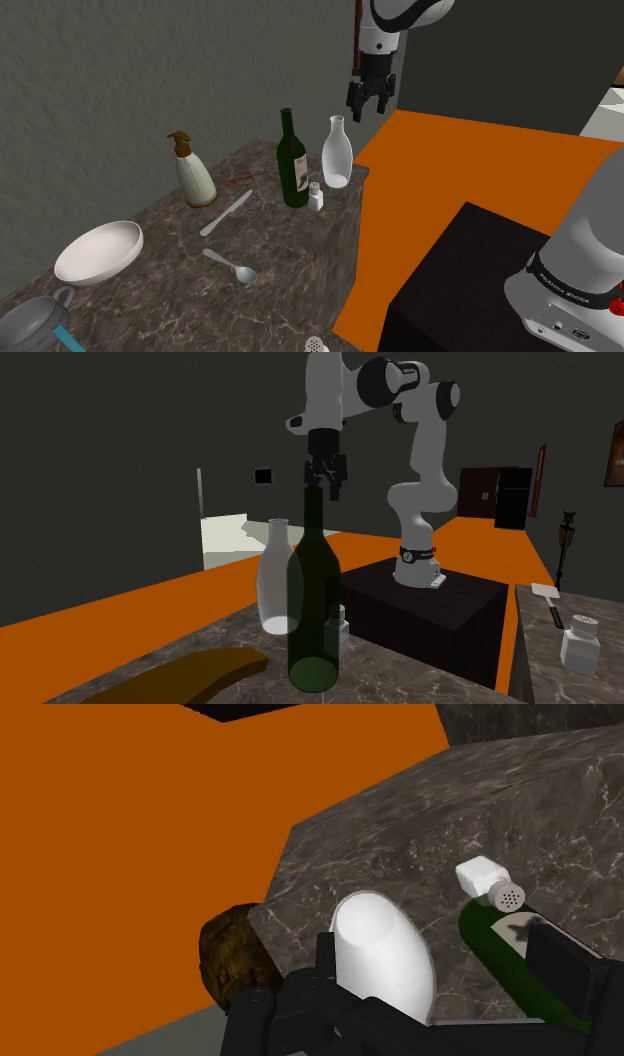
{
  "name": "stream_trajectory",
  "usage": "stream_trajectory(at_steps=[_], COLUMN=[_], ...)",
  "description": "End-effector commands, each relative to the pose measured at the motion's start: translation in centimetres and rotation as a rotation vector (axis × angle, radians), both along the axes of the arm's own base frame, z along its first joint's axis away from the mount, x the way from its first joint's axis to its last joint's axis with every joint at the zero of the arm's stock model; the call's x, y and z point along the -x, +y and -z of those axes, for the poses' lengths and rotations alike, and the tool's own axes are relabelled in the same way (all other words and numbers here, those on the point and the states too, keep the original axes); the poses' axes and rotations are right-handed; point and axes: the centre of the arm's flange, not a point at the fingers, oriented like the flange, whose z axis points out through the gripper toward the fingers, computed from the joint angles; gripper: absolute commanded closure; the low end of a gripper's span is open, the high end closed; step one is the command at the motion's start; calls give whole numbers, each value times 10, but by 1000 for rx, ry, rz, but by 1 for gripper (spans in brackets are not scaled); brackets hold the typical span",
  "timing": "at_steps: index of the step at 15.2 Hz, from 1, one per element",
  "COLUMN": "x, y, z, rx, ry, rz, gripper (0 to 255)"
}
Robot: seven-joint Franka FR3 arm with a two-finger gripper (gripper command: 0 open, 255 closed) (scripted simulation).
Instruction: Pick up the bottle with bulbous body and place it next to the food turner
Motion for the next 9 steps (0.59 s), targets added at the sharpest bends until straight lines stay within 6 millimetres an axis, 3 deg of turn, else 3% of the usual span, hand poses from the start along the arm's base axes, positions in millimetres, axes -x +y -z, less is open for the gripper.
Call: stream_trajectory(at_steps=[1,8,9], x=[-26,-112,-115], y=[0,-2,-2], z=[8,32,33], rx=[10,45,47], ry=[-6,-26,-27], rz=[3,12,12], gripper=[0,0,0])
